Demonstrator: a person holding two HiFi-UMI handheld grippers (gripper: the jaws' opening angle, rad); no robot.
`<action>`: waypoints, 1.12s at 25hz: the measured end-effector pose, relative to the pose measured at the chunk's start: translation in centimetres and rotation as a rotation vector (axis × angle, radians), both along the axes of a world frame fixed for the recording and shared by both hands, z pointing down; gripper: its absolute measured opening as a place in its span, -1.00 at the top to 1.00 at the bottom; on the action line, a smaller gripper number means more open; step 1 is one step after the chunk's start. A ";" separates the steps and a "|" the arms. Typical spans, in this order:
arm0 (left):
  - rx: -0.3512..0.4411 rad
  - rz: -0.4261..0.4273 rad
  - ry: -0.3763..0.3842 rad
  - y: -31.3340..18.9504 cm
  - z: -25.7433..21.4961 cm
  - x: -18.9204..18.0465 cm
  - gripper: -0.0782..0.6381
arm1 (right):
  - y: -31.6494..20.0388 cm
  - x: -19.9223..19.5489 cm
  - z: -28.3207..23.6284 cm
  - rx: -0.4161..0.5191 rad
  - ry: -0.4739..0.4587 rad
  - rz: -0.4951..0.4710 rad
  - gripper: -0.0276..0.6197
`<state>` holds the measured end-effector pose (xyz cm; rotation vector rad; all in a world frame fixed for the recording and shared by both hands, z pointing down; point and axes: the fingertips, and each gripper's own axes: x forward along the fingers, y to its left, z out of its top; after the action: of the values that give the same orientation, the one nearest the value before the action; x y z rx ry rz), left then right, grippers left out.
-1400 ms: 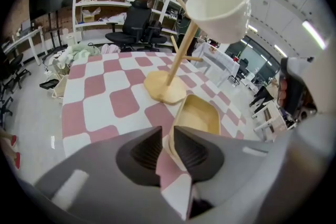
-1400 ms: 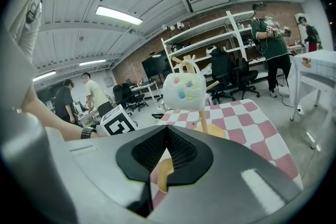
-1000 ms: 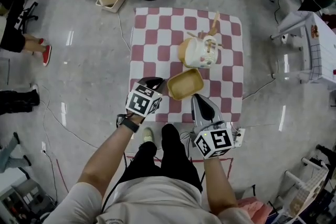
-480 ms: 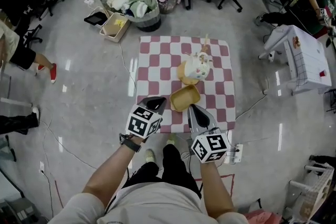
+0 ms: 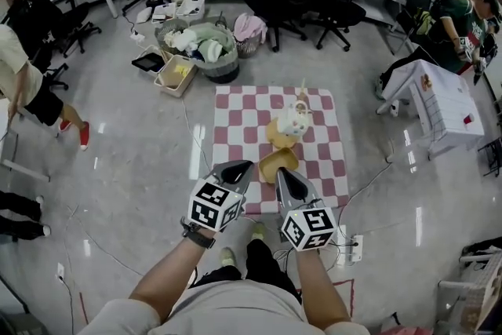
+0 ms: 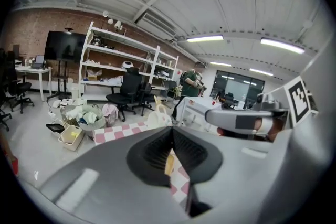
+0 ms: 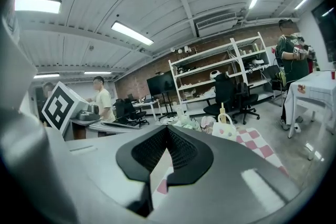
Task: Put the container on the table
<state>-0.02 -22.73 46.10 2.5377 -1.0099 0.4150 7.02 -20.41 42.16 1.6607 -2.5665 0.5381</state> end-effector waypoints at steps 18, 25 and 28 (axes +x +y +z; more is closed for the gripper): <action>0.255 -0.085 0.140 2.5 -13.4 -4.3 0.76 | 1.3 -1.4 -11.0 0.197 0.043 0.058 0.89; 0.300 -0.103 0.166 3.4 -15.7 -5.2 0.76 | 2.1 -2.3 -12.8 0.228 0.046 0.048 0.89; 0.314 -0.107 0.170 3.7 -16.2 -5.3 0.76 | 2.5 -2.5 -13.1 0.228 0.055 0.046 0.89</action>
<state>-5.36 -19.07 29.94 2.7150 -1.2184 0.0075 4.52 -17.95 29.07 1.7762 -2.6403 0.2030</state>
